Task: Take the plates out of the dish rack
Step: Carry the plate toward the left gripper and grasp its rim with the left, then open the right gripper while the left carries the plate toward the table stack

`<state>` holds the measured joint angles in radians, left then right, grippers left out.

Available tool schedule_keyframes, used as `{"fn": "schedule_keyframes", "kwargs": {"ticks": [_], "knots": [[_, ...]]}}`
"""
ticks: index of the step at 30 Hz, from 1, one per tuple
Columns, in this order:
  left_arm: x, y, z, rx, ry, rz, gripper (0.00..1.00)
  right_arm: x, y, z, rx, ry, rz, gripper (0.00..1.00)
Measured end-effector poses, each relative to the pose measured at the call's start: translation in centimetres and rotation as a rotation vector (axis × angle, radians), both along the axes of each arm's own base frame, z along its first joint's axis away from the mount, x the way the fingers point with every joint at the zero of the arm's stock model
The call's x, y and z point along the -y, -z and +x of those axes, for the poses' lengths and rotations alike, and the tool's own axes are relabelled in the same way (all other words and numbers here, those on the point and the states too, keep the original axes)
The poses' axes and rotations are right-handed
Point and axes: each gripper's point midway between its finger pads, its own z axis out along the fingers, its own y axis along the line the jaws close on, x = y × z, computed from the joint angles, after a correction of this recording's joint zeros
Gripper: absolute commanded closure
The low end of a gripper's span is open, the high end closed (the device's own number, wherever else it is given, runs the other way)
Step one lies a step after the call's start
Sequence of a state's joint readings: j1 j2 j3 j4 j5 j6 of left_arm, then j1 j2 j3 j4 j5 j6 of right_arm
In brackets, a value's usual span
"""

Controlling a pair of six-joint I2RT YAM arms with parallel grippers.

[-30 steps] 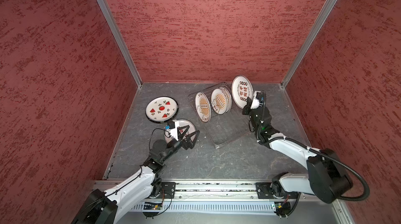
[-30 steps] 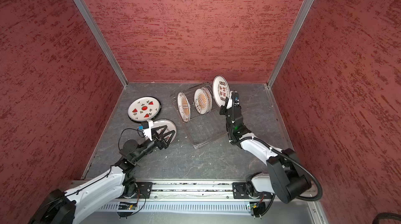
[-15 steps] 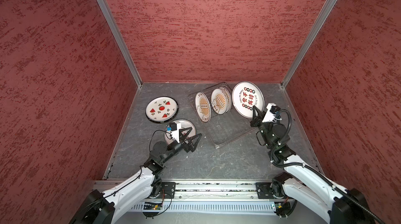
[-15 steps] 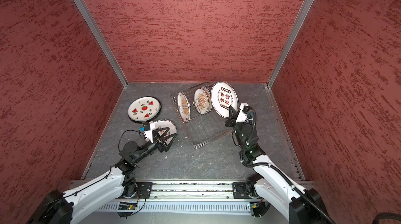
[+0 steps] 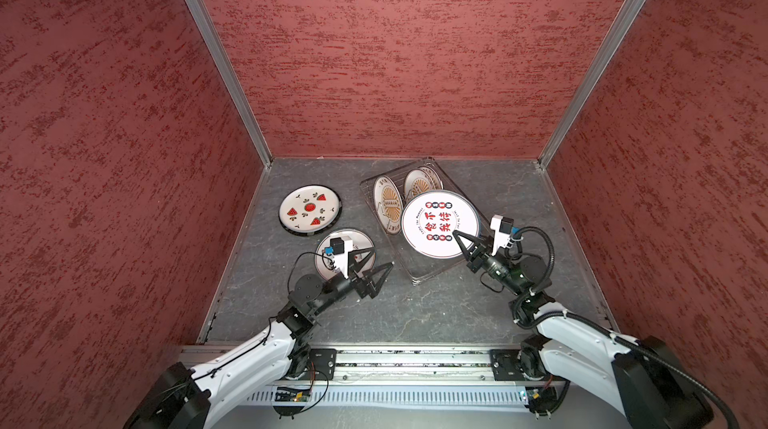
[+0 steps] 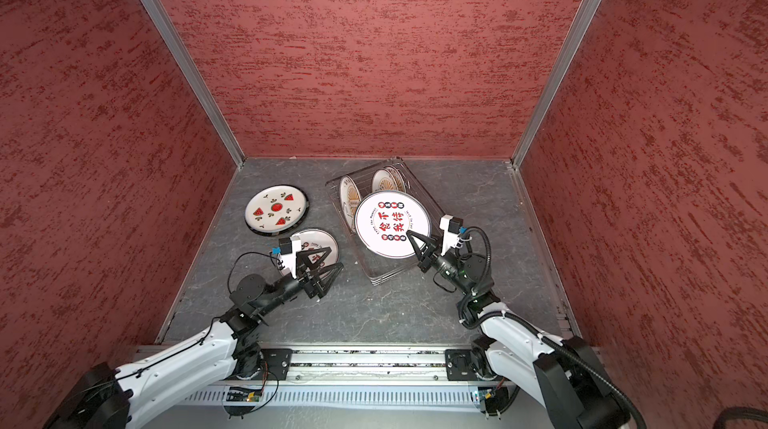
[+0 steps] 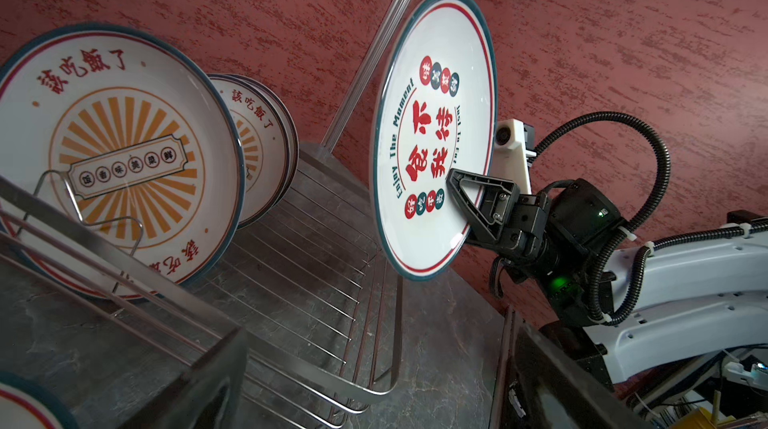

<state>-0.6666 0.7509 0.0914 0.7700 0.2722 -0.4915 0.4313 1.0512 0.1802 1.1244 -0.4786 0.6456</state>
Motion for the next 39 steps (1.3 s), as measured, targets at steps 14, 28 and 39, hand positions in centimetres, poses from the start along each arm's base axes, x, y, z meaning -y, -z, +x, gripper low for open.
{"fn": "schedule_keyframes", "kwargs": {"ticks": [14, 28, 39], "knots": [[3.7, -1.0, 0.7, -0.039, 0.097, 0.005, 0.34, -4.1, 0.1, -1.4, -0.004, -0.284, 0.043, 0.95], [4.7, -1.4, 0.5, -0.053, 0.127, -0.017, 0.76, -4.4, 0.3, -1.6, 0.021, -0.272, 0.013, 0.94], [4.4, -0.5, 1.4, -0.085, 0.075, 0.002, 0.94, -5.0, 1.0, -1.1, 0.01, -0.274, -0.006, 0.85]]}}
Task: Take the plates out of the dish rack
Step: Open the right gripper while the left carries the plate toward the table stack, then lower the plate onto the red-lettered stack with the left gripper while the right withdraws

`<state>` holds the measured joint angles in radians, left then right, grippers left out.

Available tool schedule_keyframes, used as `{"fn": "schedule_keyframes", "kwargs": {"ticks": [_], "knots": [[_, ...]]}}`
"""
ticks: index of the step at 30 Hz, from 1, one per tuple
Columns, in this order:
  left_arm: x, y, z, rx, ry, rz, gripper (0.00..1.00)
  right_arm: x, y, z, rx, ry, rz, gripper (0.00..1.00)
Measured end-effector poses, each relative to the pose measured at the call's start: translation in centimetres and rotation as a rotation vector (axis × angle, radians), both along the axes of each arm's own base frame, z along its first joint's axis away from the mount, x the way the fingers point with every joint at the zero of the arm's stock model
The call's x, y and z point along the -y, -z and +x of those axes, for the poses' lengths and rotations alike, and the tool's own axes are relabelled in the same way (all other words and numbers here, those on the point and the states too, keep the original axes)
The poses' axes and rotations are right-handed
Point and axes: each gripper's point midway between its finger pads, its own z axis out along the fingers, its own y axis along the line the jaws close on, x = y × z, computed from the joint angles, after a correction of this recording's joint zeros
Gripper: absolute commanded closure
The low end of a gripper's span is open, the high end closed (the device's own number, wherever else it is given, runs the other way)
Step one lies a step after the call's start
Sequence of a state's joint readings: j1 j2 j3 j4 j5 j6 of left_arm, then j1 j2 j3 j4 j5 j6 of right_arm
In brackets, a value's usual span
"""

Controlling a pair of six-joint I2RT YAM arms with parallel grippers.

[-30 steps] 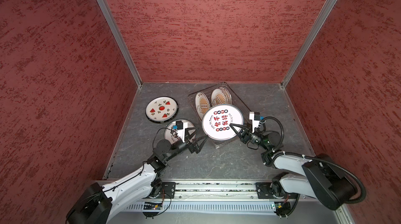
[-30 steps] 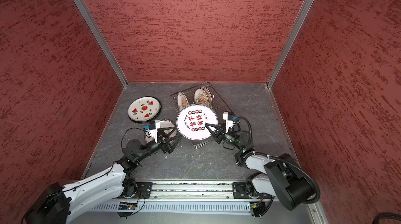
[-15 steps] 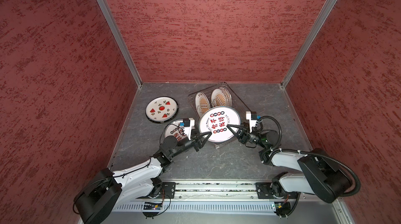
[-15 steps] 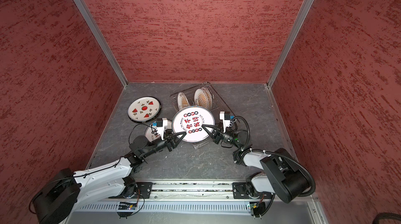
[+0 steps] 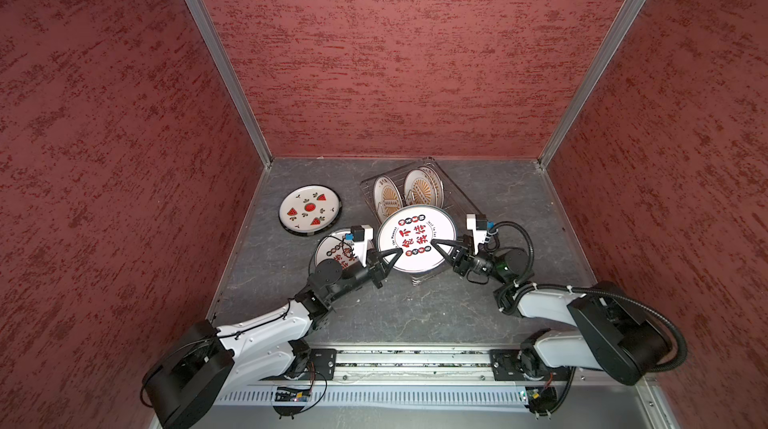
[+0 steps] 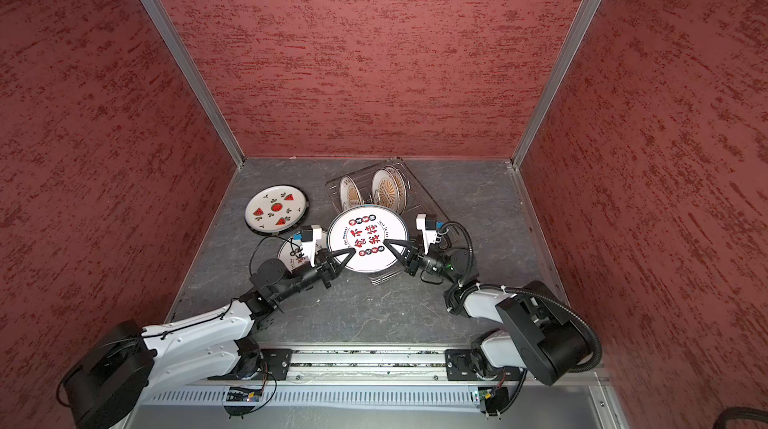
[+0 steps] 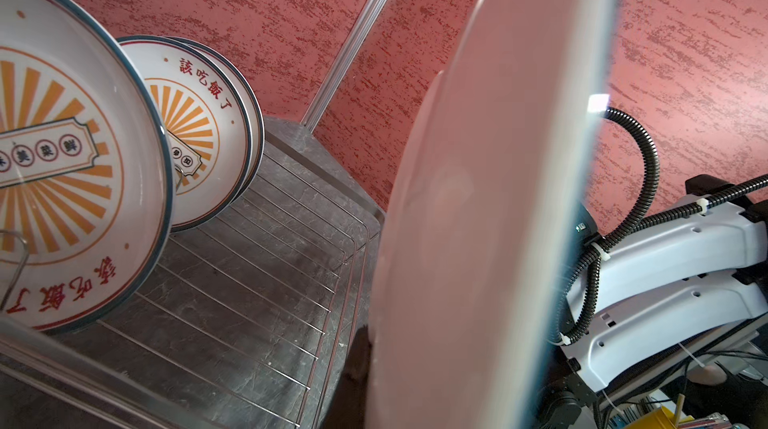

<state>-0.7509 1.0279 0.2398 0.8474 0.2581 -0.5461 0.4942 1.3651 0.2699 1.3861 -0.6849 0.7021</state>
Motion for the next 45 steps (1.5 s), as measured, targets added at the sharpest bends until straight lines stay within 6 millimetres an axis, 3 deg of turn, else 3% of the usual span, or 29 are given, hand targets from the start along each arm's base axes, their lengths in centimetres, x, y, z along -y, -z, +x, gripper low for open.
{"fn": "schedule_keyframes", "kwargs": {"ticks": [3, 5, 12, 13, 22, 36, 40, 45], "knots": [[0.0, 0.0, 0.0, -0.005, 0.003, -0.001, 0.94, -0.2, -0.2, 0.1, 0.005, -0.005, 0.002, 0.82], [0.1, 0.2, -0.1, -0.011, 0.008, 0.001, 0.96, -0.4, -0.4, 0.2, 0.01, -0.009, 0.004, 0.74], [-0.1, -1.0, -0.8, -0.007, 0.033, -0.034, 0.97, -0.8, -0.7, 0.1, 0.014, -0.03, 0.002, 0.18], [-0.2, -1.3, -0.9, -0.002, 0.033, -0.04, 0.97, -0.9, -0.7, 0.1, 0.013, -0.031, 0.002, 0.02], [-2.3, -1.2, -0.4, -0.036, -0.03, -0.073, 0.99, -0.9, -0.6, 0.6, -0.006, -0.002, 0.004, 0.01], [-9.9, 0.6, 2.2, -0.195, -0.334, -0.159, 1.0, -0.8, -0.3, 1.2, -0.007, 0.067, -0.033, 0.01], [-12.1, 2.0, 2.3, -0.251, -0.423, -0.187, 1.0, -1.6, 0.3, 0.8, 0.009, 0.083, -0.068, 0.01], [-13.7, 3.2, 1.8, -0.298, -0.489, -0.22, 1.0, -4.5, 0.3, 0.3, 0.065, 0.099, -0.149, 0.01]]}}
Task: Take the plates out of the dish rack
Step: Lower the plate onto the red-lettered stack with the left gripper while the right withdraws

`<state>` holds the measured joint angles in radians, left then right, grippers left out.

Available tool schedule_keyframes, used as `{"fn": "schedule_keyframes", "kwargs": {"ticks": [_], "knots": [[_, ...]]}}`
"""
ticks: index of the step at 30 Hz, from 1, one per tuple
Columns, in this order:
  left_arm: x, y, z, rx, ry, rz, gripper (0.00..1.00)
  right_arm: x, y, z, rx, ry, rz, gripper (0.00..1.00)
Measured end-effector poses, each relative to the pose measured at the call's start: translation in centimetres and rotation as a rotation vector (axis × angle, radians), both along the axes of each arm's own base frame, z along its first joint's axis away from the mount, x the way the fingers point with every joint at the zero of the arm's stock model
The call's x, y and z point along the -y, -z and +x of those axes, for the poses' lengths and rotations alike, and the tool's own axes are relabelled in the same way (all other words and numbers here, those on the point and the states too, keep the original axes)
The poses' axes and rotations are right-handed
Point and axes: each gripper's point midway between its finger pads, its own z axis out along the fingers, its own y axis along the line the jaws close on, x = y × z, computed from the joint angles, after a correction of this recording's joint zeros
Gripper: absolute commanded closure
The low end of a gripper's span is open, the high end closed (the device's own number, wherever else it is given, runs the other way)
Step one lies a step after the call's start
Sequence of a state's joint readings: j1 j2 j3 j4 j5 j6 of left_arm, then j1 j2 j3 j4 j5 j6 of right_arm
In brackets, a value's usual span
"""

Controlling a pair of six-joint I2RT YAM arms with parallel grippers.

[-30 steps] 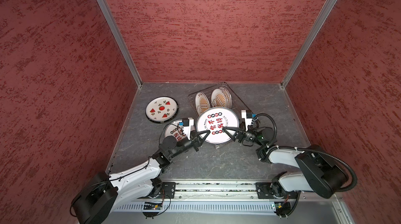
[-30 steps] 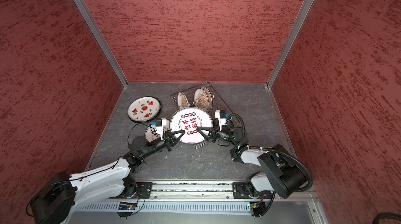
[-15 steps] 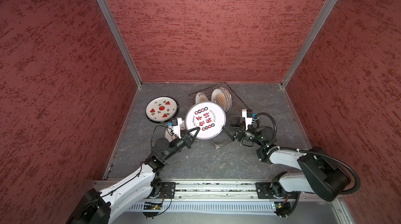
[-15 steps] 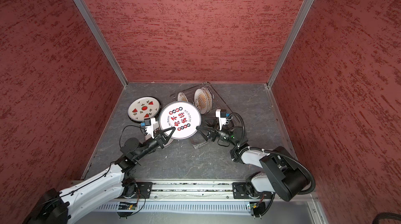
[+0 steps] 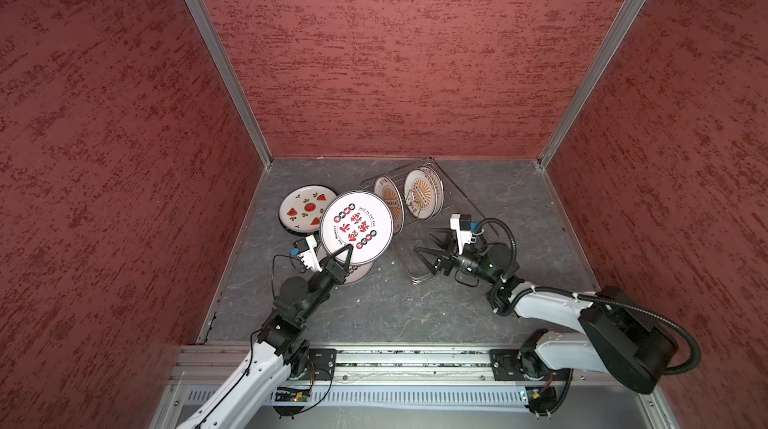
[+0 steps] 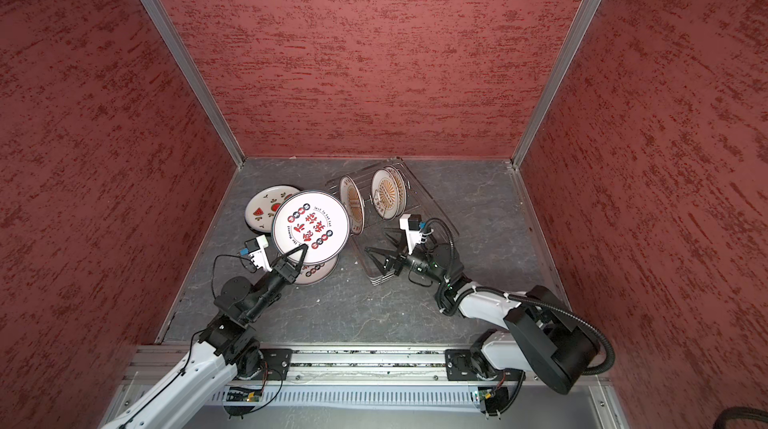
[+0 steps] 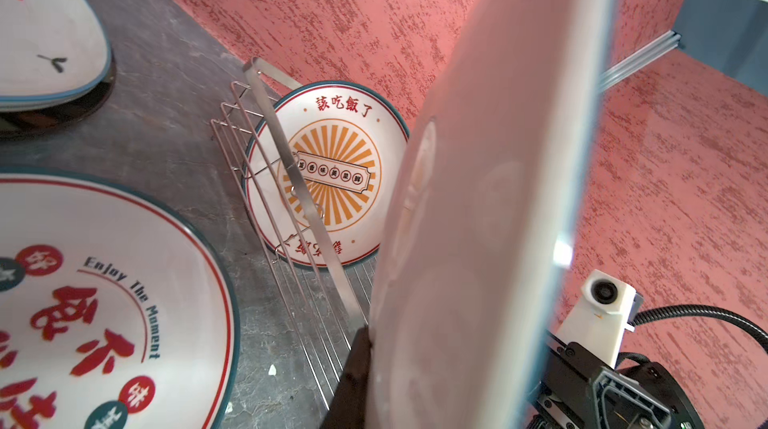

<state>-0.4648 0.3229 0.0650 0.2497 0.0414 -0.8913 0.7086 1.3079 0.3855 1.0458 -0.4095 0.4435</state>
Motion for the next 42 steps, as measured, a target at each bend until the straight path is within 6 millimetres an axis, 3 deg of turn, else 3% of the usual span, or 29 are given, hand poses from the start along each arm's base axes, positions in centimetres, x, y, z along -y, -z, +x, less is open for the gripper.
{"fn": "schedule_keyframes", "kwargs": {"ticks": [7, 13, 26, 33, 42], "knots": [[-2.2, 1.8, -0.3, -0.1, -0.109, -0.041, 1.0, -3.2, -0.4, -0.8, 0.101, 0.01, -0.097, 0.02], [-3.4, 6.0, -0.4, -0.336, -0.193, -0.043, 1.0, -4.8, 1.3, 0.6, 0.116, 0.071, -0.191, 0.02], [-3.9, 10.8, -0.3, -0.706, -0.273, -0.042, 0.99, -6.7, 4.1, 1.8, 0.149, 0.139, -0.334, 0.02], [-3.6, 12.2, -0.2, -0.798, -0.27, -0.079, 0.99, -6.7, 4.7, 2.1, 0.162, 0.154, -0.36, 0.02], [-4.0, 12.0, 0.2, -0.817, -0.287, -0.154, 0.97, -6.8, 5.1, 2.2, 0.164, 0.161, -0.375, 0.02]]}}
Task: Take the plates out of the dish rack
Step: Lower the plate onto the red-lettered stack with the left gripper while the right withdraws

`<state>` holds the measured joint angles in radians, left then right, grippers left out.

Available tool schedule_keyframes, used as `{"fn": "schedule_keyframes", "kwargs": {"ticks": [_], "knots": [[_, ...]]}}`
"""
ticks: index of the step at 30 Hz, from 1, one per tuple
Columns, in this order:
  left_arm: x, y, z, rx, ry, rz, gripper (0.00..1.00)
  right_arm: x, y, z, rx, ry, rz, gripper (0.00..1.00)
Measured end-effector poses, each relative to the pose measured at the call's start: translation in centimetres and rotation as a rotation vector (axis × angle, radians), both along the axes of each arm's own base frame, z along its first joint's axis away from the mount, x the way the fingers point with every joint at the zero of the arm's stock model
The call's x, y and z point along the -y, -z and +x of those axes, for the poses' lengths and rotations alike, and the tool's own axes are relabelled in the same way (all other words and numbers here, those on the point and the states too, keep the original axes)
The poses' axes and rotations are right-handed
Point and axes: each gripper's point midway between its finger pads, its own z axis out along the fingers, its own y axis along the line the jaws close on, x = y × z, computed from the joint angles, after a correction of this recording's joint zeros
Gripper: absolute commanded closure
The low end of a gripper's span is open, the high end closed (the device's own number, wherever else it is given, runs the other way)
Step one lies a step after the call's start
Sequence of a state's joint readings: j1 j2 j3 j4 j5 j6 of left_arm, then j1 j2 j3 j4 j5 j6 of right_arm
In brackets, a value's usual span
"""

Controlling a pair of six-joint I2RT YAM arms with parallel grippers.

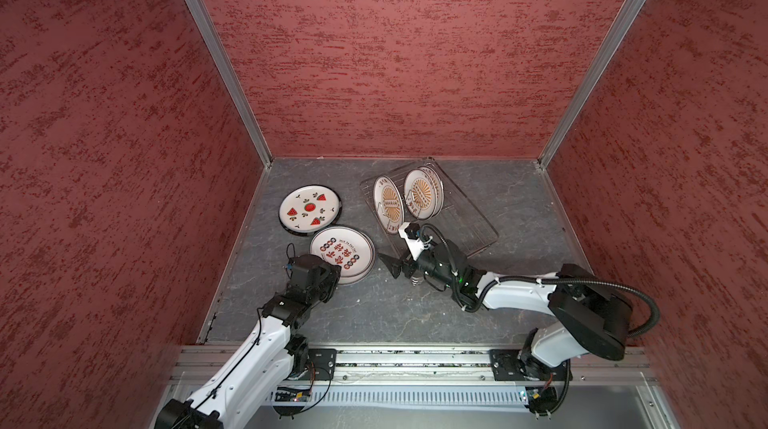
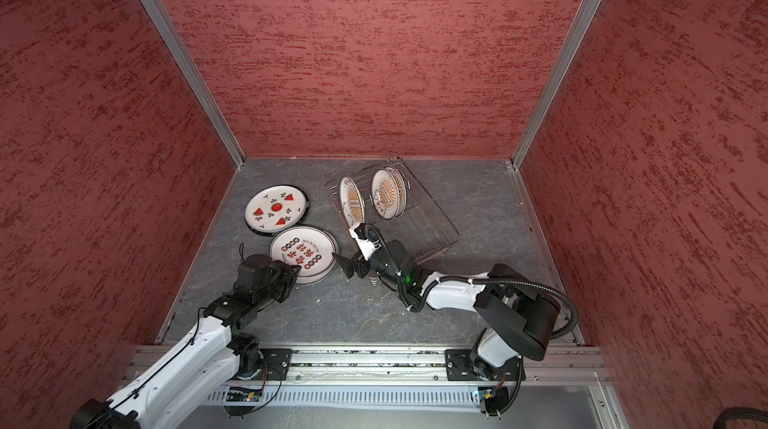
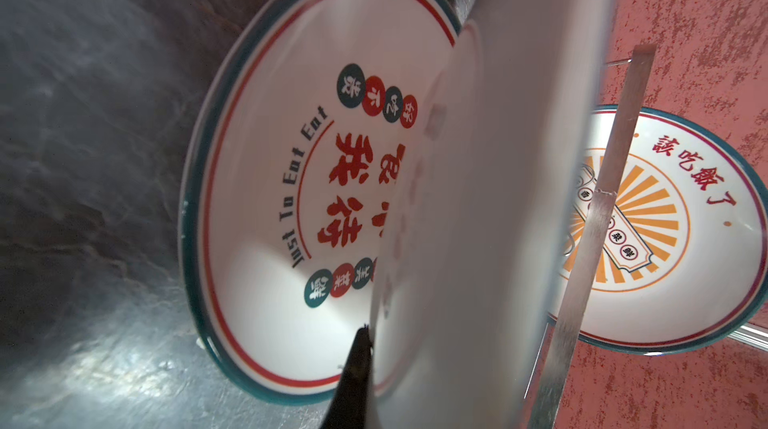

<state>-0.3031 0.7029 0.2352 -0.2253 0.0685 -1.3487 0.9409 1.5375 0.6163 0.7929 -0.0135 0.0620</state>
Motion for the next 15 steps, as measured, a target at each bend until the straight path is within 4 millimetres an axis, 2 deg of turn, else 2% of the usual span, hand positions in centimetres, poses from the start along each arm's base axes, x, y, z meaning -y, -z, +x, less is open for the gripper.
{"fn": "schedule_keyframes", "kwargs": {"ticks": [6, 8, 12, 15], "knots": [[-0.1, 1.1, 0.0, -0.052, -0.01, -0.016, 0.96, -0.4, -0.2, 0.1, -0.004, -0.003, -0.006, 0.02], [0.0, 1.2, 0.2, -0.054, -0.007, -0.025, 0.93, -0.5, -0.4, 0.1, -0.002, -0.005, -0.003, 0.02], [0.5, 1.4, 0.6, -0.058, 0.008, -0.041, 0.73, -0.6, -0.2, 0.0, -0.008, -0.006, -0.011, 0.02], [0.6, 1.9, 0.5, -0.082, 0.009, -0.047, 0.51, -0.7, 0.1, -0.1, -0.02, -0.009, -0.027, 0.02]]}}
